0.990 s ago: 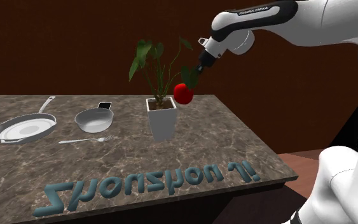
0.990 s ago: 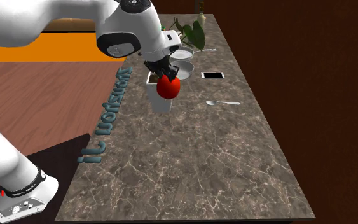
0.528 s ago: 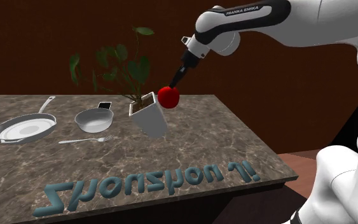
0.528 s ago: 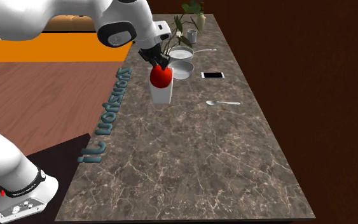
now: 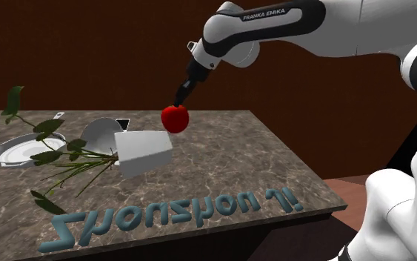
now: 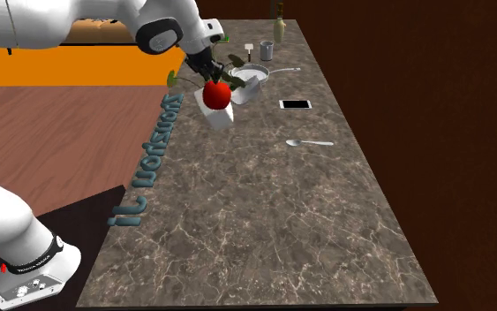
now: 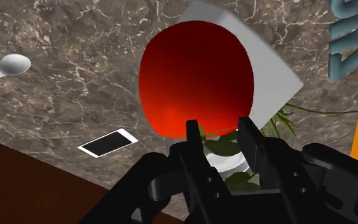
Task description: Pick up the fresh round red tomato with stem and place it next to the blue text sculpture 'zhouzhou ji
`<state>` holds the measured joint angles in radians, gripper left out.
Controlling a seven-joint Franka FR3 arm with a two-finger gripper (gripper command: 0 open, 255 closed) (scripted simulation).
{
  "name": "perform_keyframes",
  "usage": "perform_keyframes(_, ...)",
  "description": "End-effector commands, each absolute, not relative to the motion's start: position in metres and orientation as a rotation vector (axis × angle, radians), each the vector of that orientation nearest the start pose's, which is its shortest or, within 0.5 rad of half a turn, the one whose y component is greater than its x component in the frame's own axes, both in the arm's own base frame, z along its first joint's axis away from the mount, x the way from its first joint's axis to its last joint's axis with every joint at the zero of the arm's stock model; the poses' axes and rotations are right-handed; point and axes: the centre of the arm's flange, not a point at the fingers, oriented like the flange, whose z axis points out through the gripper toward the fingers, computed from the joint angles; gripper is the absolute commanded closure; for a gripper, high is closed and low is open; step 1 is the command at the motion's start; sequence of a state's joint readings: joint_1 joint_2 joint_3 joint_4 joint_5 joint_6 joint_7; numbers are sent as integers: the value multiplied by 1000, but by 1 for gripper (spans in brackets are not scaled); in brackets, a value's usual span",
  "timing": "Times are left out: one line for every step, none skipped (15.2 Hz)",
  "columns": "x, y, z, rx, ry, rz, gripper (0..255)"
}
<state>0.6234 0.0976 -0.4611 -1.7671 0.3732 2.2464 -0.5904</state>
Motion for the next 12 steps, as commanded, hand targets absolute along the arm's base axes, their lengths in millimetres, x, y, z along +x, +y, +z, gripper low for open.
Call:
perform_keyframes(616,152,548,-2748,-830,-644,255)
perform_keyframes(617,165,548,-2748,-830,-644,255)
perform_keyframes(619,178,549,-2748,-830,-644,255)
perform_keyframes(621,191,549,-2748,-830,-644,255)
perform_keyframes(620,179,549,-2747,-832,-643,255)
perform_keyframes(620,179,549,-2747,-832,-643,0)
perform_keyframes(614,164,542,-2740,-746,-687,0)
perform_keyframes(607,150,534,-2731,-661,-730,0)
perform_keyframes(599,136,525,-2718,-576,-772,0)
perform_keyframes(591,124,516,-2703,-491,-812,0)
perform_keyframes(582,112,506,-2685,-406,-851,0)
perform_keyframes(573,101,496,-2665,-322,-889,0)
